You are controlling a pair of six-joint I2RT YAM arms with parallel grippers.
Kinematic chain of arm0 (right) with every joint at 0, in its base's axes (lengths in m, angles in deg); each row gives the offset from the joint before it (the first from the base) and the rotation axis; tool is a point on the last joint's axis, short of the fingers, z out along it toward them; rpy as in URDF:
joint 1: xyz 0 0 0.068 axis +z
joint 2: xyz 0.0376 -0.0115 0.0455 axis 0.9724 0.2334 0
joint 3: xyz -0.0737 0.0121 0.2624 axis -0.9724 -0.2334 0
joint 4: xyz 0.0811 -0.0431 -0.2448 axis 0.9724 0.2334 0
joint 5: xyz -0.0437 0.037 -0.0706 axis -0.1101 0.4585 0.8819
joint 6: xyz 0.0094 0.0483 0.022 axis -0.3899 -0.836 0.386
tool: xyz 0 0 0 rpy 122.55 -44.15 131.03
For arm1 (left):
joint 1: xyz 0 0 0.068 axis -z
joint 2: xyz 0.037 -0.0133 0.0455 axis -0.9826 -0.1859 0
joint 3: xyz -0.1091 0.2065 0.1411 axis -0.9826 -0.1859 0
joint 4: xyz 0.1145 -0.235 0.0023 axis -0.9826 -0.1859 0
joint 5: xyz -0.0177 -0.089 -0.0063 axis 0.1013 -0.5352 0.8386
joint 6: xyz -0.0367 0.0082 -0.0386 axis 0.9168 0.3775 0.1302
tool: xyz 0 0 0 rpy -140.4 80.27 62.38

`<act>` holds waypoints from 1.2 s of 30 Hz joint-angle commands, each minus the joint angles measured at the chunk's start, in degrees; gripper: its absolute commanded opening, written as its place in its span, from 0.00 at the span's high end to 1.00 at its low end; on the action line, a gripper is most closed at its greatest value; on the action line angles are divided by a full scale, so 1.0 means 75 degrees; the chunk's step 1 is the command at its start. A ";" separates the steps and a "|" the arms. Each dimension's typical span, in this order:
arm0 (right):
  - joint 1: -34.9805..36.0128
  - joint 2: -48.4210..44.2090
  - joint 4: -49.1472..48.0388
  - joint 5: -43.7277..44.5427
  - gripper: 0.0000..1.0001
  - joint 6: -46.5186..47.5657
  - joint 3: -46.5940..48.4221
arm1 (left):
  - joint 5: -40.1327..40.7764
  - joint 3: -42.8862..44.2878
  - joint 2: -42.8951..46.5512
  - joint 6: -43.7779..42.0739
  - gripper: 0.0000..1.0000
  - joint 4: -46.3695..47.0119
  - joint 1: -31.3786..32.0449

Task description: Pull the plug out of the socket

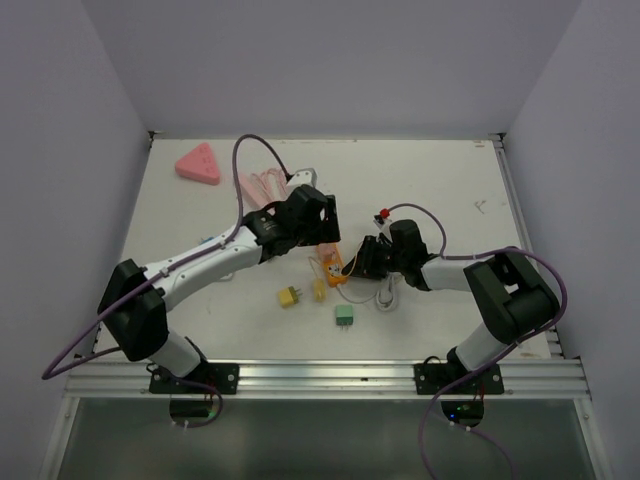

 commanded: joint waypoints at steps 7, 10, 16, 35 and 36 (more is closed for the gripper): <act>-0.0007 0.0272 0.0922 0.0896 0.75 0.0406 -0.0336 | 0.0318 0.0952 -0.1675 -0.0180 0.13 0.0228 -0.0118; -0.0018 0.0307 0.0898 0.0872 0.75 0.0406 -0.0324 | 0.0178 0.0859 -0.1922 -0.0121 0.18 0.0310 -0.0130; -0.0007 0.0389 0.0863 0.0825 0.75 0.0406 -0.0312 | 0.0025 0.0905 -0.2402 -0.0110 0.30 0.0439 -0.0130; 0.0005 0.0436 0.1424 0.1573 0.75 0.0242 -0.0242 | -0.0853 0.1220 -0.2263 -0.0004 1.00 0.0323 -0.0200; -0.0007 0.0424 0.1588 0.1657 0.75 0.0230 -0.0230 | -0.0900 0.1303 -0.2216 -0.0004 1.00 0.0264 -0.0223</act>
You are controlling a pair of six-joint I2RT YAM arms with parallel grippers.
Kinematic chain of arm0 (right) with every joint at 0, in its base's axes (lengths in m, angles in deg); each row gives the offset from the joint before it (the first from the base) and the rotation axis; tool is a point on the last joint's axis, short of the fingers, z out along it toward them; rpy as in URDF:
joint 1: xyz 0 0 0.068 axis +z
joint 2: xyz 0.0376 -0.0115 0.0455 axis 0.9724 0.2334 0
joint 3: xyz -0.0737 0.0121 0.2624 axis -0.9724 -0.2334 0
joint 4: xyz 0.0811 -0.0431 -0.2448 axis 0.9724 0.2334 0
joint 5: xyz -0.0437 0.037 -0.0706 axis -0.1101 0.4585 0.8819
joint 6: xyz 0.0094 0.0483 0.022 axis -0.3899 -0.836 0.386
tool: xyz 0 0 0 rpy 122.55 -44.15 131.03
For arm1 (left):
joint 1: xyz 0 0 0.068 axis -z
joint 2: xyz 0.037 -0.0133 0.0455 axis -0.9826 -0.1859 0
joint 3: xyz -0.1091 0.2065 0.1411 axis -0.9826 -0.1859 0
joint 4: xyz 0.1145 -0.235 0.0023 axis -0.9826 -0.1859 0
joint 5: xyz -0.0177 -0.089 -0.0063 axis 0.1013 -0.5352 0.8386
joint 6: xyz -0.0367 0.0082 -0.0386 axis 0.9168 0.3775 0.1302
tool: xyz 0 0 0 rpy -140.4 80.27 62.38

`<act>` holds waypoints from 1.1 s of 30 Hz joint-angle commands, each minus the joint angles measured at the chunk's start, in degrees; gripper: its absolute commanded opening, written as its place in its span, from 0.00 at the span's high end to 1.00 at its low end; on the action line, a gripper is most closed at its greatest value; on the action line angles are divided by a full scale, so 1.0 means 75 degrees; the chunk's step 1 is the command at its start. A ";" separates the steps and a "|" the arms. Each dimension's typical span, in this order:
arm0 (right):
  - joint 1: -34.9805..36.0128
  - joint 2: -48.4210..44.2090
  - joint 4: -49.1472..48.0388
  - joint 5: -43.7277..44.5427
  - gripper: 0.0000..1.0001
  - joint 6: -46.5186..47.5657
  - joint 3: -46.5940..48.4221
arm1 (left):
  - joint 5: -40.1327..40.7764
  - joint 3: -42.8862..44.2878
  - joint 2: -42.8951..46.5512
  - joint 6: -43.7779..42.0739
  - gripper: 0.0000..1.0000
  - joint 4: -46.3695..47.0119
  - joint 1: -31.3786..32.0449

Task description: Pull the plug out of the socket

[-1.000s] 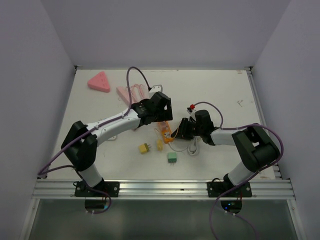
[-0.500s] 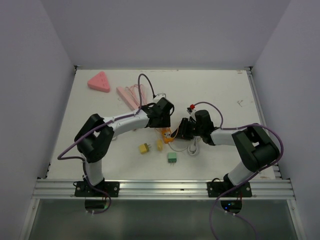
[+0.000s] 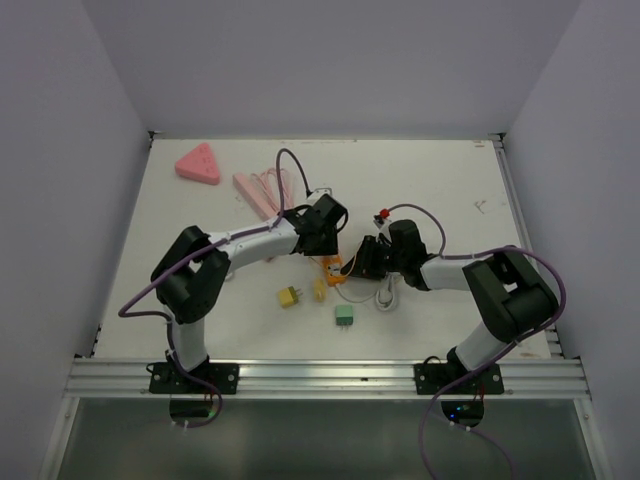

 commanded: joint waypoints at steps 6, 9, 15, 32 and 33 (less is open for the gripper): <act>-0.0018 0.0308 0.2183 0.2172 0.75 0.0238 -0.0143 | -0.0513 0.1386 0.0310 -0.0165 1.00 -0.0724 -0.0292; -0.0007 0.0226 0.2405 0.2453 0.75 0.0179 -0.0142 | -0.0595 0.1668 0.0181 -0.0177 1.00 -0.0971 -0.0315; 0.0005 0.0225 0.2652 0.2689 0.75 0.0062 -0.0119 | -0.0432 0.2160 -0.0030 -0.0212 1.00 -0.1428 -0.0350; -0.0018 -0.0782 0.0521 0.0944 0.45 -0.0054 -0.0482 | -0.0712 0.0404 0.0602 -0.0692 1.00 0.0105 -0.0327; -0.0018 -0.0829 0.0288 0.0873 0.45 -0.0124 -0.0471 | -0.0794 0.0345 0.0695 -0.0704 1.00 0.0165 -0.0327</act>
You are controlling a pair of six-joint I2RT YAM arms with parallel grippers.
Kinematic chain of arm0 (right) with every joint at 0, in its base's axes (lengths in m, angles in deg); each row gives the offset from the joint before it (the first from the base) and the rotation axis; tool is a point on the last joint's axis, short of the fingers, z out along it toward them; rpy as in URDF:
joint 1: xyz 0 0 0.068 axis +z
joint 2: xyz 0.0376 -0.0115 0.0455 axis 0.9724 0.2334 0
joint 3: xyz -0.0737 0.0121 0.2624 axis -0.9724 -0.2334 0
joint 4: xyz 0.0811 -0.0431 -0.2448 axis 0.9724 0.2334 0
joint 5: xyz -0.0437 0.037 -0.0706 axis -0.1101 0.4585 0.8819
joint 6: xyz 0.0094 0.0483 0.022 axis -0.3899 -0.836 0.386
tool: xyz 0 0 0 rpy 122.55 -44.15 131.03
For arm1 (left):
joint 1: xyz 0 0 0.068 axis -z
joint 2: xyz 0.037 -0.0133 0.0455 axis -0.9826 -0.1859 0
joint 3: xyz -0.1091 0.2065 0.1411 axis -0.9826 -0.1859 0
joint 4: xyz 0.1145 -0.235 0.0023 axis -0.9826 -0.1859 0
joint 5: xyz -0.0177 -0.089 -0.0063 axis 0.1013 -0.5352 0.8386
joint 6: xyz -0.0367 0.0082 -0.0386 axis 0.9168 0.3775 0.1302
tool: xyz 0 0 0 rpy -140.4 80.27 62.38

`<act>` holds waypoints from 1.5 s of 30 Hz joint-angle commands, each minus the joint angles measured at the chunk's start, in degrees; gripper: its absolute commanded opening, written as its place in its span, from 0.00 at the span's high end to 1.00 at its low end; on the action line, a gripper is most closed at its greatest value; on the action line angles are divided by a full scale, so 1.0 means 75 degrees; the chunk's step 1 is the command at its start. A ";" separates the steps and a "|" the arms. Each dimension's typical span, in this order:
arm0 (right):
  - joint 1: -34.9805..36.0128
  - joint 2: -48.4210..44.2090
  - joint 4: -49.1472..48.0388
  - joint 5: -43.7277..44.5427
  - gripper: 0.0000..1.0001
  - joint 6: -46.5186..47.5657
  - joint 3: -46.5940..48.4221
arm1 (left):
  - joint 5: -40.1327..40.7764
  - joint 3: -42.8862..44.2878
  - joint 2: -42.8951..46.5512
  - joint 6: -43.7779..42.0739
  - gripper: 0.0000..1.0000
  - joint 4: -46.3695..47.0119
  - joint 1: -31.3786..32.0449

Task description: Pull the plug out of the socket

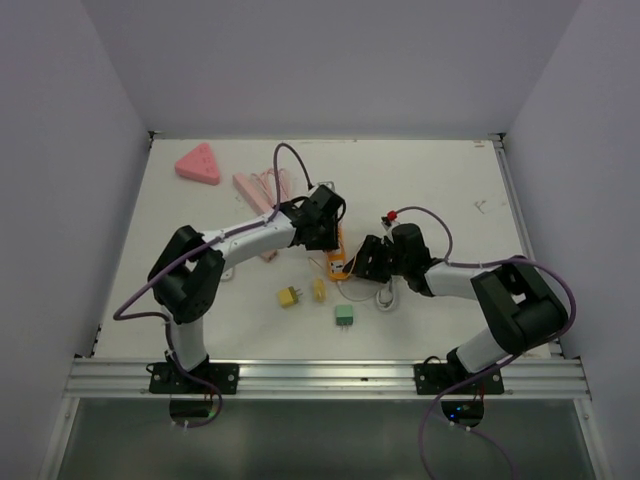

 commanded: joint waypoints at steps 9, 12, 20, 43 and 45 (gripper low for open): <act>-0.0150 0.0315 -0.1327 -0.0672 0.48 -0.0258 0.0175 | -0.0514 -0.0912 0.1232 -0.0398 1.00 0.1320 -0.0088; -0.0150 0.0597 -0.2056 -0.1070 0.49 -0.0387 0.0327 | -0.0608 -0.1065 0.1291 -0.0363 1.00 0.1519 -0.0076; -0.0150 0.0890 -0.2105 -0.1294 0.48 -0.0024 0.0913 | -0.0901 -0.1346 0.1361 -0.0304 1.00 0.2023 -0.0076; -0.0395 0.0738 0.0145 0.0346 1.00 0.0890 0.0902 | -0.0362 -0.2577 0.2766 -0.0070 1.00 0.2797 -0.0217; -0.0454 0.0715 0.0321 0.0463 1.00 0.0809 0.0878 | -0.0163 -0.2612 0.2837 -0.0093 1.00 0.2669 -0.0228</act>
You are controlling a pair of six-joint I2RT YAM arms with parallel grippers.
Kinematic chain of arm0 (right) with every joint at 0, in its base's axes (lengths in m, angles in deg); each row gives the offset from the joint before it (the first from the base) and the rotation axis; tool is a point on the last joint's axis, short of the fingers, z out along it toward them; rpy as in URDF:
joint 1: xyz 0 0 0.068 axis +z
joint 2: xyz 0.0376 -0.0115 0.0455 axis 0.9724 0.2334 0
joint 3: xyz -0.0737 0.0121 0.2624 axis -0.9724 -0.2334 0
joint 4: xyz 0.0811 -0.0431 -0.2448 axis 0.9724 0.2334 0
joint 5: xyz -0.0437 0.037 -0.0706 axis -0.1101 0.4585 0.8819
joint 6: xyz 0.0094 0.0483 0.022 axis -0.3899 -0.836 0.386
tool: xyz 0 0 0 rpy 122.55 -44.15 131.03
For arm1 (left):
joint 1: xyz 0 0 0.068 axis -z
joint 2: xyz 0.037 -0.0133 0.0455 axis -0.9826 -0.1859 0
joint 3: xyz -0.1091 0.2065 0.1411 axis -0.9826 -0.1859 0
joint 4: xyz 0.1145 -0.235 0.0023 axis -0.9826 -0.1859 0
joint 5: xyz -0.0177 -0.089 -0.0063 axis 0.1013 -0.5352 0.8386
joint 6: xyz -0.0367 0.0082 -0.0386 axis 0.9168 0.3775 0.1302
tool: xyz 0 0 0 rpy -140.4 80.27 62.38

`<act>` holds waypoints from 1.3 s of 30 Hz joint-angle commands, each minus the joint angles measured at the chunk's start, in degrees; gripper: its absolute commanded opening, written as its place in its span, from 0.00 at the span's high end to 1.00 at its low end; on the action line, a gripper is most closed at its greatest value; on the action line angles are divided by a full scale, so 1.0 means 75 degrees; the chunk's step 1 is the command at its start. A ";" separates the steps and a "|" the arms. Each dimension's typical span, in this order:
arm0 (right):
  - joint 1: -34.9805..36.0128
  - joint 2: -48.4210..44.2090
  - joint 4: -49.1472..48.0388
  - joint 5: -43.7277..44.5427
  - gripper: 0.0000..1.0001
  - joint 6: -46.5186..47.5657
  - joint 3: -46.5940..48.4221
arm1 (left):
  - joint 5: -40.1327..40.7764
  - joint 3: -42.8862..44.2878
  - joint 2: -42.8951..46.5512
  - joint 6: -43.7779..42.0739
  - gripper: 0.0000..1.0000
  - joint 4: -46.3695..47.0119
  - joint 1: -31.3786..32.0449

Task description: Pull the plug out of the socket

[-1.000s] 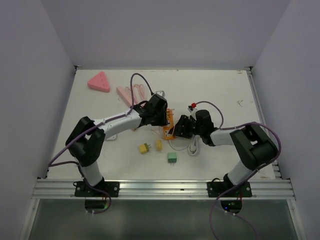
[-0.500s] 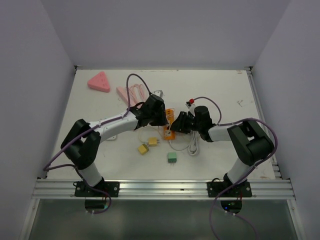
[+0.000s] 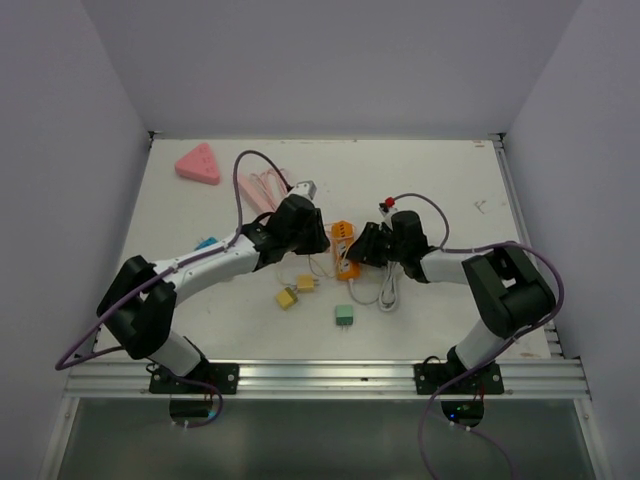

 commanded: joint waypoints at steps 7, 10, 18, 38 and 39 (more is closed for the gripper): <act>-0.0610 -0.0376 0.1762 0.1246 1.00 0.0470 0.0121 | 0.0681 -0.0749 0.0837 0.0330 1.00 0.0081 -0.0510; -0.0879 -0.0564 0.2137 0.1468 1.00 0.0517 0.0109 | 0.0904 -0.1148 0.1106 0.0354 1.00 -0.0071 -0.0850; -0.1630 -0.0565 0.2888 0.1833 0.97 0.0307 0.0460 | 0.1209 -0.2085 0.1646 0.0272 1.00 -0.0212 -0.1717; -0.1877 -0.1184 0.4432 0.1997 0.32 0.0856 0.1515 | 0.0811 -0.3282 0.2068 0.0260 0.73 0.0269 -0.2690; -0.1877 -0.1394 0.4574 0.1997 0.25 0.0973 0.1539 | 0.0799 -0.3282 0.2184 0.0272 0.69 0.0199 -0.2690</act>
